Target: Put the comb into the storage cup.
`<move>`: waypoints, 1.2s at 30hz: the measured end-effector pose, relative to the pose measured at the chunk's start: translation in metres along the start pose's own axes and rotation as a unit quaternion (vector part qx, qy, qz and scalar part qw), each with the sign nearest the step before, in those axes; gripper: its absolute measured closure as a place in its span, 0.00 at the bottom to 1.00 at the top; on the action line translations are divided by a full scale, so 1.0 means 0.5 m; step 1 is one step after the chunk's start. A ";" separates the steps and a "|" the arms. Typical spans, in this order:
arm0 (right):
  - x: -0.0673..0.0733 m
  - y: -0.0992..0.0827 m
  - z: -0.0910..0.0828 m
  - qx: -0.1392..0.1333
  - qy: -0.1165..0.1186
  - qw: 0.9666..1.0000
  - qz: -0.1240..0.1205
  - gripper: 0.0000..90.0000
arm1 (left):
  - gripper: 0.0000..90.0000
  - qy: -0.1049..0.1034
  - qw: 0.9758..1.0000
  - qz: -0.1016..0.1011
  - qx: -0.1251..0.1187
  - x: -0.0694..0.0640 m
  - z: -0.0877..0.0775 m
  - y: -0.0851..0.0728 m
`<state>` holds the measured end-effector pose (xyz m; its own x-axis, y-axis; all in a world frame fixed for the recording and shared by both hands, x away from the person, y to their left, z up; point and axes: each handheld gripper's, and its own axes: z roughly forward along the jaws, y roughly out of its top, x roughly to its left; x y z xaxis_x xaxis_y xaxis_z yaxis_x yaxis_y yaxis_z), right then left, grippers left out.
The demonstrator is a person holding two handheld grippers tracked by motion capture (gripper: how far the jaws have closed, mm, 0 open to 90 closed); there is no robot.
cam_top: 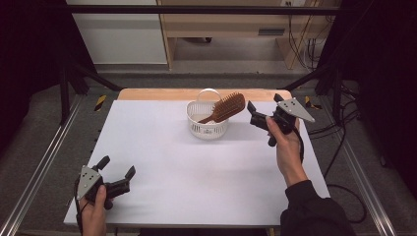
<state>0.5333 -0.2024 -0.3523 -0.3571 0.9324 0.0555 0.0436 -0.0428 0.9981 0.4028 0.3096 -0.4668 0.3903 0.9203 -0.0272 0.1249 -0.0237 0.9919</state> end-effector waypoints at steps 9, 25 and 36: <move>-0.019 -0.008 -0.040 0.003 0.007 1.000 -0.010 0.02 | 0.01 0.000 1.000 -0.007 0.003 0.007 -0.012 -0.006; -0.064 -0.072 -0.146 0.022 0.003 1.000 -0.011 0.03 | 0.01 -0.021 1.000 0.005 -0.007 -0.002 -0.012 -0.005; -0.076 -0.143 -0.204 0.038 0.007 0.999 0.010 0.03 | 0.01 -0.028 1.000 0.010 -0.008 -0.007 -0.011 -0.003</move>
<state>0.4484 -0.2716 -0.4234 -0.3687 0.9264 0.0769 0.1225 -0.0336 0.9919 0.3964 0.3085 -0.4675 0.4435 0.8962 -0.0135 0.1022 -0.0356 0.9941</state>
